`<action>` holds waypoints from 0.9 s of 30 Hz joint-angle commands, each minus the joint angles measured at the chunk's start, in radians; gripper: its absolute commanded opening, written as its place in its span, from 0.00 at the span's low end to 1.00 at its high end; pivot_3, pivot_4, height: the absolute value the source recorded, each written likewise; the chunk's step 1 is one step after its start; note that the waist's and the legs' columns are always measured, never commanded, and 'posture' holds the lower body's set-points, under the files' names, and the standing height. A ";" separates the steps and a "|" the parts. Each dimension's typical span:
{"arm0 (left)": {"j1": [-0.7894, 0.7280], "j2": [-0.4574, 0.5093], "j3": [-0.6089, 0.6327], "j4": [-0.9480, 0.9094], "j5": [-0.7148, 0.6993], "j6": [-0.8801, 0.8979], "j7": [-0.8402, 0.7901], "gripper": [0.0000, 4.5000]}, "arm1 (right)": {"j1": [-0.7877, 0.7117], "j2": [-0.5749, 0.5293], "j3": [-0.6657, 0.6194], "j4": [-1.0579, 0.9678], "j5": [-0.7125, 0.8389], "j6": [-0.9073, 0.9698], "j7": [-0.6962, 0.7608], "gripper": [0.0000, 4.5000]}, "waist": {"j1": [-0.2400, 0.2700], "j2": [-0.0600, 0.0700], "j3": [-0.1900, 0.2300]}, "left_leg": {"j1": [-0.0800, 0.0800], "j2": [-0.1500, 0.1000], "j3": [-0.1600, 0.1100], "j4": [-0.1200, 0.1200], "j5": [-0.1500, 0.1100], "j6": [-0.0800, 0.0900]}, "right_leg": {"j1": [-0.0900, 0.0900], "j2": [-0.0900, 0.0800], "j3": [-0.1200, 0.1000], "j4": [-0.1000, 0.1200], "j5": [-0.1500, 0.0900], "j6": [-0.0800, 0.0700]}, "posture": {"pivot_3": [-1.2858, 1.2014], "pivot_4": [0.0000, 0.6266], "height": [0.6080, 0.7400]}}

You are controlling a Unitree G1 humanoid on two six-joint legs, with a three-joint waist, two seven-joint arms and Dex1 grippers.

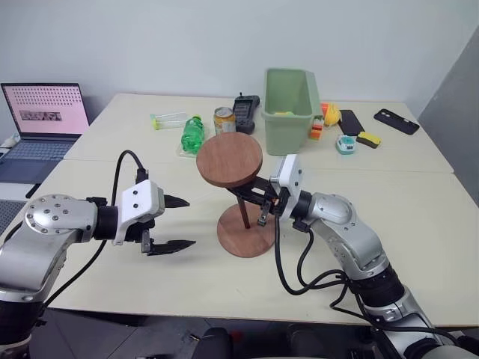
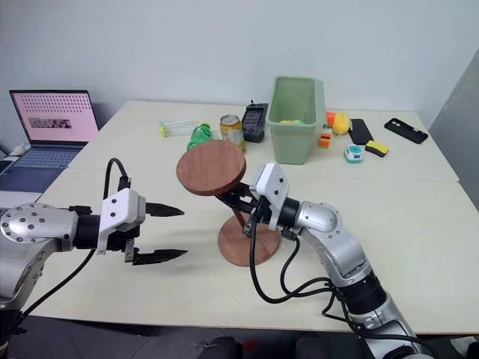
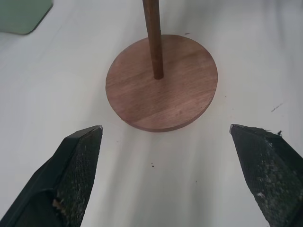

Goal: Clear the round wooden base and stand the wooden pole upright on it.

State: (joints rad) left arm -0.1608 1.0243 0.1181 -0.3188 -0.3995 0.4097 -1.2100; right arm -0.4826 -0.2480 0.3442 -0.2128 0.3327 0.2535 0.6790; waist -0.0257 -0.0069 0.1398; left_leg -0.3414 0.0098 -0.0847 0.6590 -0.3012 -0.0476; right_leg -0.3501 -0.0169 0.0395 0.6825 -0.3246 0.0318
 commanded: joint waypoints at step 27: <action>-0.042 -0.008 -0.020 -0.014 -0.028 0.005 0.005 1.00 | 0.095 -0.142 0.020 0.145 -0.086 0.245 -0.060 0.05 | 0.011 0.002 -0.001 | 0.000 -0.002 -0.001 0.000 0.000 0.000 | 0.001 -0.003 0.000 -0.003 0.000 0.000 | 0.52 0.24 1.00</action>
State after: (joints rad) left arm -0.1840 1.0162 0.0842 -0.3187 -0.4174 0.4170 -1.2095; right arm -0.4915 -0.2934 0.3024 -0.2174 0.3788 0.3428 0.6507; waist -0.0142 -0.0052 0.1384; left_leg -0.3415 0.0082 -0.0857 0.6583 -0.3013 -0.0476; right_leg -0.3490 -0.0206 0.0400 0.6796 -0.3248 0.0321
